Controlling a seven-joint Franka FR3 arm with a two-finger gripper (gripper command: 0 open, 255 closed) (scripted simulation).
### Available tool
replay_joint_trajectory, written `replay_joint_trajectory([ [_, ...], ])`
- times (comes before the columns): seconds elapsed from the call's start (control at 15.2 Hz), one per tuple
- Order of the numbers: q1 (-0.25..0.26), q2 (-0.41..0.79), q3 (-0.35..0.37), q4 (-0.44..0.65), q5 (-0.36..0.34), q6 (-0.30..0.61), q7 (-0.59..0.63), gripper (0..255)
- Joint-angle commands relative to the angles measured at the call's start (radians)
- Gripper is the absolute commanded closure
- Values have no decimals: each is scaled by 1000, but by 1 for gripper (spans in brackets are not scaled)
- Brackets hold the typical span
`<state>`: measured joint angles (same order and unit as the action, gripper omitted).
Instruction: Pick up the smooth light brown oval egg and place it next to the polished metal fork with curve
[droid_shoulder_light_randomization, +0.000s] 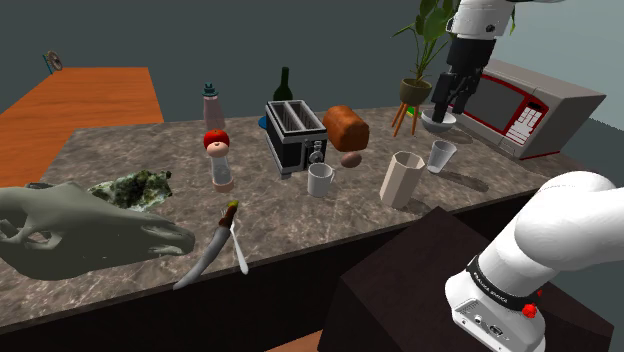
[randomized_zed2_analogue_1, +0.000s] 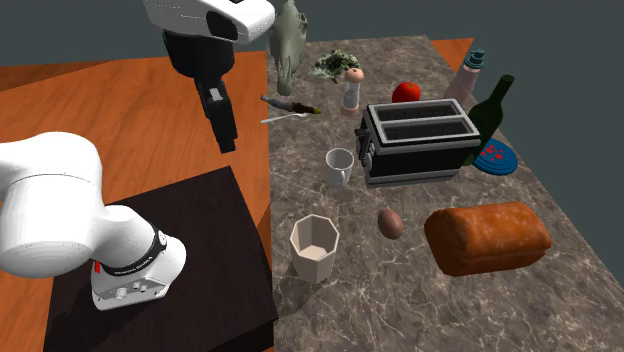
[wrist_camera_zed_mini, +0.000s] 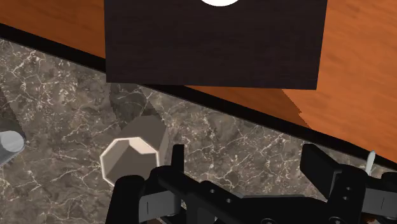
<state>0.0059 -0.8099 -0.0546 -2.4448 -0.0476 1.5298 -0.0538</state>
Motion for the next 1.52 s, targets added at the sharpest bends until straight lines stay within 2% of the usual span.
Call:
replay_joint_trajectory([
  [0.0, 0, 0, 0, 0, 0, 0, 0, 0],
  [0.46, 13, 130, -155, -68, -82, 228, -252, 0],
  [0.86, 44, 319, -285, -56, -103, 427, -473, 0],
  [1.19, 90, 517, -384, 2, -55, 576, -678, 0],
  [1.45, 126, 697, -442, 77, 42, 670, -866, 0],
])
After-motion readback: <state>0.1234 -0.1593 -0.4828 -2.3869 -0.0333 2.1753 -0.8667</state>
